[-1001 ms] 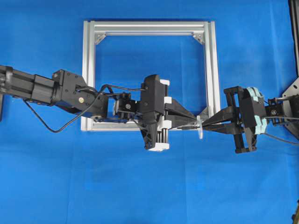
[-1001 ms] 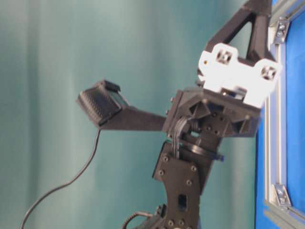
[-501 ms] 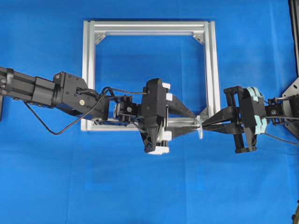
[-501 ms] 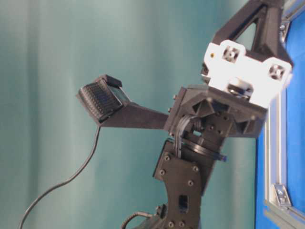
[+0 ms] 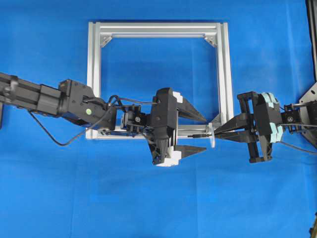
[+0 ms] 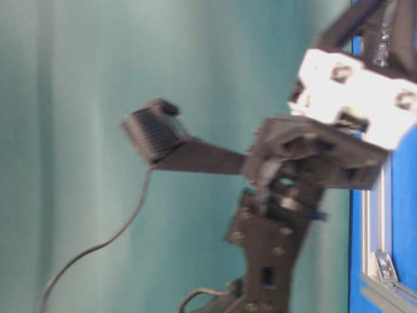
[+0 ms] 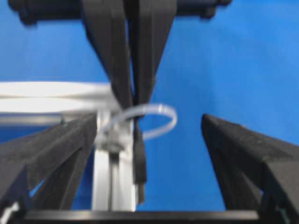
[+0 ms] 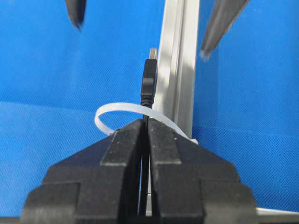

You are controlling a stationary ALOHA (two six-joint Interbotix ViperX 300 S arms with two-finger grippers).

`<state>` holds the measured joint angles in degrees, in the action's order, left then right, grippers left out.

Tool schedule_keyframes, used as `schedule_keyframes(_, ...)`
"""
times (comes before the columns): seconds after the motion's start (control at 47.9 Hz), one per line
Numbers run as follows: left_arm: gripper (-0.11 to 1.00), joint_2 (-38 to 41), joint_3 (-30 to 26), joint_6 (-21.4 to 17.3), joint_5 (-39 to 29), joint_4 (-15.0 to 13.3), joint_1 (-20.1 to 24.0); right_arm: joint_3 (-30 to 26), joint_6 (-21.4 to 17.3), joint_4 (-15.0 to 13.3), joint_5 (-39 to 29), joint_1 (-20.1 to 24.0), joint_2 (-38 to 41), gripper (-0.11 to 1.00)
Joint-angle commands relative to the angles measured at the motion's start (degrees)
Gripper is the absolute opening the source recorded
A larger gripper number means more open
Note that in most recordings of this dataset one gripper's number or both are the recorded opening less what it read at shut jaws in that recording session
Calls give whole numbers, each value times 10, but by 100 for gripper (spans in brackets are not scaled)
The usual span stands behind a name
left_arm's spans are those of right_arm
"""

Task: Insert the wire through the string loop located on the right side.
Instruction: 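Close the left gripper on the USB plug beyond the loop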

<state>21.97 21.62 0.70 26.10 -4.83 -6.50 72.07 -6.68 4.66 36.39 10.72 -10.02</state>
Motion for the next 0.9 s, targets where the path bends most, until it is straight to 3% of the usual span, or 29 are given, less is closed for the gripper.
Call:
schedule_keyframes(0.0,88,3,-12,1,5,1,2,-10,0,0,4,-1,-4,-4)
schedule_keyframes(0.167,88,33,-18,1,10,1,2,-10,0,0,4,-1,-4,-4)
schedule_keyframes(0.876,88,32,-18,0,11,1,4,-9,0,0,4,-1,-4,-4)
